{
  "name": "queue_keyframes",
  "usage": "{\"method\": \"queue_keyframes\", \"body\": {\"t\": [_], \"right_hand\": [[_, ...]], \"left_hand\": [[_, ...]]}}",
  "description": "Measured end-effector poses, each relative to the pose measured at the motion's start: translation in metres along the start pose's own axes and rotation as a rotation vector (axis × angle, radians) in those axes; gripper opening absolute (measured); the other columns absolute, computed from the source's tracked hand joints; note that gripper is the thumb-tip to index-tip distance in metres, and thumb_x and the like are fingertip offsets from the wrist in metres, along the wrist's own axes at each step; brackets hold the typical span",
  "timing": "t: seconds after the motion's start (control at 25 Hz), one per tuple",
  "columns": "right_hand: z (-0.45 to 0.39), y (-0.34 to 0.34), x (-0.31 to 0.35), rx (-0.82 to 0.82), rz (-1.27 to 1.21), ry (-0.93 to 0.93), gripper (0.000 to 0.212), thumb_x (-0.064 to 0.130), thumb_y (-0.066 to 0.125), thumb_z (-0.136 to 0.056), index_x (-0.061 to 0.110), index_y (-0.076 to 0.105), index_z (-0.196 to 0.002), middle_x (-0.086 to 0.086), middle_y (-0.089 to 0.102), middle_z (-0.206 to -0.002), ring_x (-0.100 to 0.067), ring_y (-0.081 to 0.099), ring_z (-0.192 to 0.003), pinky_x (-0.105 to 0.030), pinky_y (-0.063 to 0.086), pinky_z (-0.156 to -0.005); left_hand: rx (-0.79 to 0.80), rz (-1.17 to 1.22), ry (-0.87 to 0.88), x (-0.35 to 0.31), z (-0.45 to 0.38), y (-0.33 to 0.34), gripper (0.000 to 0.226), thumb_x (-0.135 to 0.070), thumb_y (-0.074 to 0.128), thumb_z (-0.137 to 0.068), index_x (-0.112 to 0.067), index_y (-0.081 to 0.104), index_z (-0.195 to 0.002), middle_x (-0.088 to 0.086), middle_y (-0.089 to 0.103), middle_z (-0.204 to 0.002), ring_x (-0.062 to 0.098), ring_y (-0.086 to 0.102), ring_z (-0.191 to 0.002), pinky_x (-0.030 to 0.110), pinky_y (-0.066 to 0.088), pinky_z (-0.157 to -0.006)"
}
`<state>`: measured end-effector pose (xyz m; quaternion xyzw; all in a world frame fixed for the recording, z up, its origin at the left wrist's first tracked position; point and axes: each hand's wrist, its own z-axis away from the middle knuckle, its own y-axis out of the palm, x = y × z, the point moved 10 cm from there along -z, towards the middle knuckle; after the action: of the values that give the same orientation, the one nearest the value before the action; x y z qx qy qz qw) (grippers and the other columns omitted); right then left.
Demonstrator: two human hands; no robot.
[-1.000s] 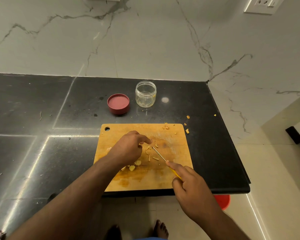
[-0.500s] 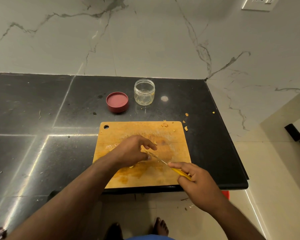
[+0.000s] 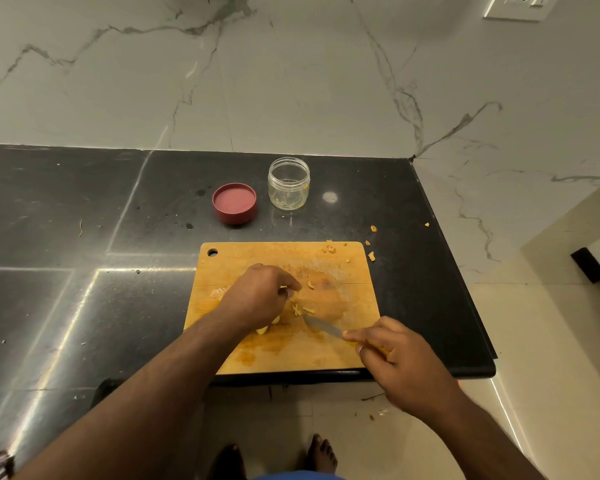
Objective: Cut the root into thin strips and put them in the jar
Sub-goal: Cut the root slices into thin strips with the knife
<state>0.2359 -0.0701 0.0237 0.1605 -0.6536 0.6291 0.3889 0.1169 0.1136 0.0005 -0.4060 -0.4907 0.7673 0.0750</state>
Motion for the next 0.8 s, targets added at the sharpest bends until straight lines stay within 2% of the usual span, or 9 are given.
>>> {"method": "queue_keyframes", "body": {"t": [0.12,0.24,0.32,0.48,0.64,0.8], "right_hand": [[-0.002,-0.001,0.001,0.003,0.093,-0.065,0.026,0.023,0.061,-0.096,0.037,0.068,-0.117,0.028,0.054,-0.098,0.004,0.055,-0.098,-0.008,0.041,-0.072],[-0.008,-0.011,0.001,-0.109,0.203,-0.084,0.027,0.024,0.059,-0.097,0.029,0.066,-0.123,0.026,0.050,-0.100,0.003,0.055,-0.093,-0.011,0.044,-0.070],[-0.010,-0.014,0.008,-0.139,0.187,-0.112,0.026,0.023,0.060,-0.096,0.028,0.066,-0.122,0.024,0.051,-0.102,0.001,0.056,-0.093,-0.012,0.047,-0.071],[-0.009,-0.003,0.008,-0.064,0.145,-0.147,0.025,0.024,0.061,-0.096,0.032,0.067,-0.119,0.025,0.051,-0.099,0.002,0.055,-0.095,-0.012,0.044,-0.071],[-0.013,-0.017,-0.002,-0.186,0.160,-0.070,0.025,0.024,0.060,-0.097,0.026,0.066,-0.121,0.022,0.051,-0.101,0.002,0.054,-0.096,-0.012,0.046,-0.072],[-0.021,0.011,0.021,-0.103,0.120,-0.137,0.027,0.024,0.059,-0.097,0.029,0.066,-0.122,0.020,0.053,-0.104,0.003,0.054,-0.096,-0.010,0.044,-0.077]], "left_hand": [[-0.025,0.029,-0.040,0.005,-0.001,-0.005,0.036,-0.013,0.053,-0.101,-0.031,0.066,-0.129,-0.006,0.070,-0.123,0.012,0.062,-0.111,0.035,0.057,-0.092],[-0.060,0.038,-0.056,0.011,-0.002,-0.013,0.034,-0.014,0.051,-0.103,-0.028,0.067,-0.129,-0.007,0.067,-0.130,0.014,0.061,-0.117,0.032,0.055,-0.095],[-0.060,0.049,-0.067,0.016,-0.001,-0.017,0.033,-0.012,0.051,-0.103,-0.025,0.068,-0.128,-0.007,0.066,-0.132,0.013,0.060,-0.119,0.027,0.052,-0.095],[-0.067,0.070,-0.093,0.030,0.002,-0.025,0.032,-0.011,0.052,-0.102,-0.024,0.069,-0.125,-0.005,0.069,-0.128,0.011,0.062,-0.115,0.025,0.051,-0.091],[-0.078,0.114,-0.131,0.043,0.006,-0.031,0.027,-0.013,0.057,-0.101,-0.021,0.070,-0.124,-0.004,0.069,-0.127,0.013,0.063,-0.115,0.027,0.053,-0.092],[-0.097,0.152,-0.150,0.048,0.010,-0.035,0.024,-0.015,0.063,-0.099,-0.019,0.071,-0.121,-0.002,0.070,-0.124,0.012,0.063,-0.112,0.023,0.051,-0.087]]}}
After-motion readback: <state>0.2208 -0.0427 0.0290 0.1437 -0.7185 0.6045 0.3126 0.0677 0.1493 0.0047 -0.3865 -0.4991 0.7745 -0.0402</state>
